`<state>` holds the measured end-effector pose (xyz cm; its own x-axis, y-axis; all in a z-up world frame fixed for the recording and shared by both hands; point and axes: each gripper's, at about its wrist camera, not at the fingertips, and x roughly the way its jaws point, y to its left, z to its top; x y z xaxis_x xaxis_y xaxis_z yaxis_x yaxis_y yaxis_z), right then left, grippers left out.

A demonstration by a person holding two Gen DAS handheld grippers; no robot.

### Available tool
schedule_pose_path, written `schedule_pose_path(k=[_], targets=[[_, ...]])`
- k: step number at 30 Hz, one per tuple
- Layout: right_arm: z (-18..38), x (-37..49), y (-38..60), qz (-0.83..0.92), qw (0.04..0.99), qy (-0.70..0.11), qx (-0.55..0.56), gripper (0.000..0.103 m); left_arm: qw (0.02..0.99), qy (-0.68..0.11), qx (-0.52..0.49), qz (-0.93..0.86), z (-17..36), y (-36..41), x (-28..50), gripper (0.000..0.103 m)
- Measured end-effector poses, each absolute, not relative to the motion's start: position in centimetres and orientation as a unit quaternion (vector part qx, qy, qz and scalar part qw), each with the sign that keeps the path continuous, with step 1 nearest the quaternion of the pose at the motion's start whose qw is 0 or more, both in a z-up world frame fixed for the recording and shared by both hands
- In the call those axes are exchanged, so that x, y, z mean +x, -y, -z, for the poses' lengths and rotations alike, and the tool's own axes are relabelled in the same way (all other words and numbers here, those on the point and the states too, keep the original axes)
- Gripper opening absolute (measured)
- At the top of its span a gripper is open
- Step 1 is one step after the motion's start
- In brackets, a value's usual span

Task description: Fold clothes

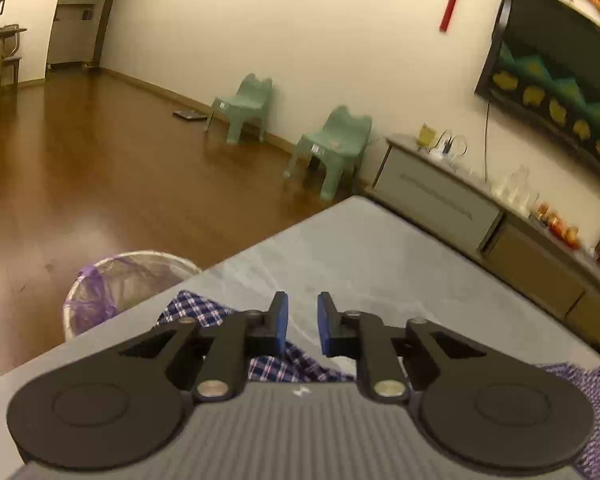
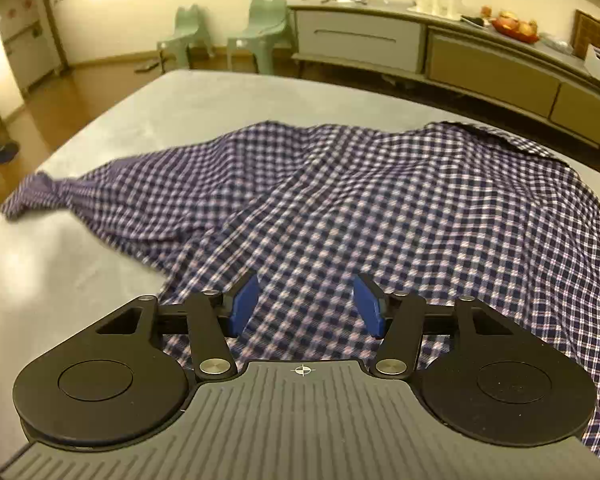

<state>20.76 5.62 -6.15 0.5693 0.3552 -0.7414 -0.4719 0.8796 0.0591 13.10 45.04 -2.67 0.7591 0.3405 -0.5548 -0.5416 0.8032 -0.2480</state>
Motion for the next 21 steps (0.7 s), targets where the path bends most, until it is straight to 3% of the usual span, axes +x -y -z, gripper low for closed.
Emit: schedule_pose_path(k=[5,9,11,14,21], targets=[[5.9,19.5,-11.5,-0.279,0.874,-0.38,-0.12,0.058,0.876,-0.257,-0.301,-0.277,4.1,-48.7,12.3,0.017],[5.6,18.5,-19.2,-0.341,0.859,-0.344,-0.167,0.061,0.854,-0.262,-0.372,-0.252,4.9,-51.9,11.0,0.023],[5.5,18.0,-23.1,-0.371,0.849,-0.325,-0.19,0.069,0.847,-0.27,-0.396,-0.23,5.5,-52.5,11.0,0.036],[6.0,17.7,-28.8,-0.404,0.831,-0.304,-0.23,0.07,0.834,-0.281,-0.429,-0.203,6.5,-53.4,11.1,0.053],[7.8,19.1,-38.2,-0.442,0.796,-0.306,-0.279,0.071,0.803,-0.259,-0.495,-0.208,7.4,-54.7,10.5,0.057]])
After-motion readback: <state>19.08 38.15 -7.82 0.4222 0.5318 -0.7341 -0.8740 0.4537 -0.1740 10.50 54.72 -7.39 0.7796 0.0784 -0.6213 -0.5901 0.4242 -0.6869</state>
